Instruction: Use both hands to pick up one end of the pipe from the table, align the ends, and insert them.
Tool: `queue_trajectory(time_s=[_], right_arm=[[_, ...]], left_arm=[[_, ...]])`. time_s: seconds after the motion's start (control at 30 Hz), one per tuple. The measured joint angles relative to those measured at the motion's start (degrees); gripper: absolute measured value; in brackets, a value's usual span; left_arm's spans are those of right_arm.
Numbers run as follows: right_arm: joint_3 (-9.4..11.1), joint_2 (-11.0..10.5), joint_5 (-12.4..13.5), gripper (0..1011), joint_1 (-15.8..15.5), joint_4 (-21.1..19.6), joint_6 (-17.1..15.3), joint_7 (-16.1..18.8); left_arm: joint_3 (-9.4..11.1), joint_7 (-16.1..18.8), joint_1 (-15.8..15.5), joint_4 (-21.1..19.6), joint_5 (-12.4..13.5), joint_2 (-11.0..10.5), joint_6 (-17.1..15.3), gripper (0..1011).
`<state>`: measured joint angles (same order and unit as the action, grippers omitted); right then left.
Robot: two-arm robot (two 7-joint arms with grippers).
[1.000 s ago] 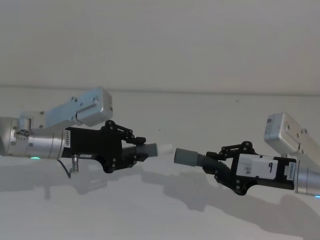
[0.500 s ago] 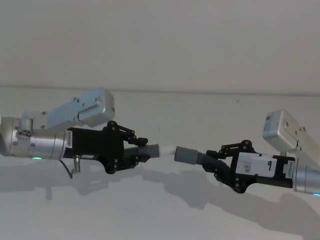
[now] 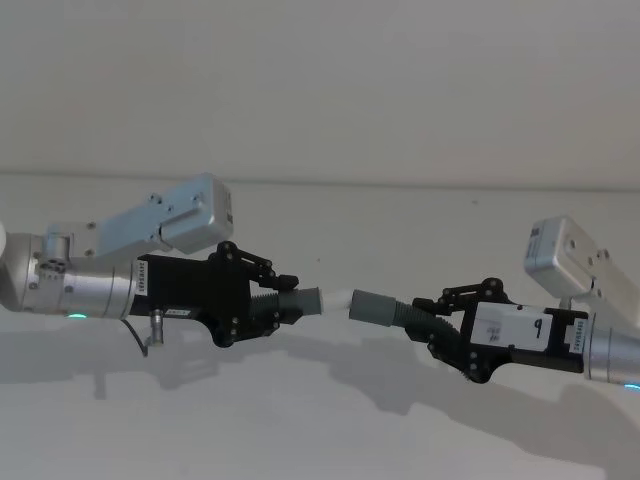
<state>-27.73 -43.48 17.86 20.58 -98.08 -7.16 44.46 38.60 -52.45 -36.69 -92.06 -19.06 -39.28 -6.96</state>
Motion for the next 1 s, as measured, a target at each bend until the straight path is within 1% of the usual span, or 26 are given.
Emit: queue_trajectory(time_s=[0.53, 1.0], right_arm=[[-0.6, -0.1, 0.8, 274, 0.6, 0.3, 0.1, -0.3], [-1.4, -0.2, 1.4, 274, 1.2, 0.1, 1.1, -0.1]], left_arm=[[1.0, -0.3, -0.8, 0.5, -0.6, 0.1, 0.2, 335], [1.7, -1.0, -1.4, 0.5, -1.4, -0.3, 0.4, 335]])
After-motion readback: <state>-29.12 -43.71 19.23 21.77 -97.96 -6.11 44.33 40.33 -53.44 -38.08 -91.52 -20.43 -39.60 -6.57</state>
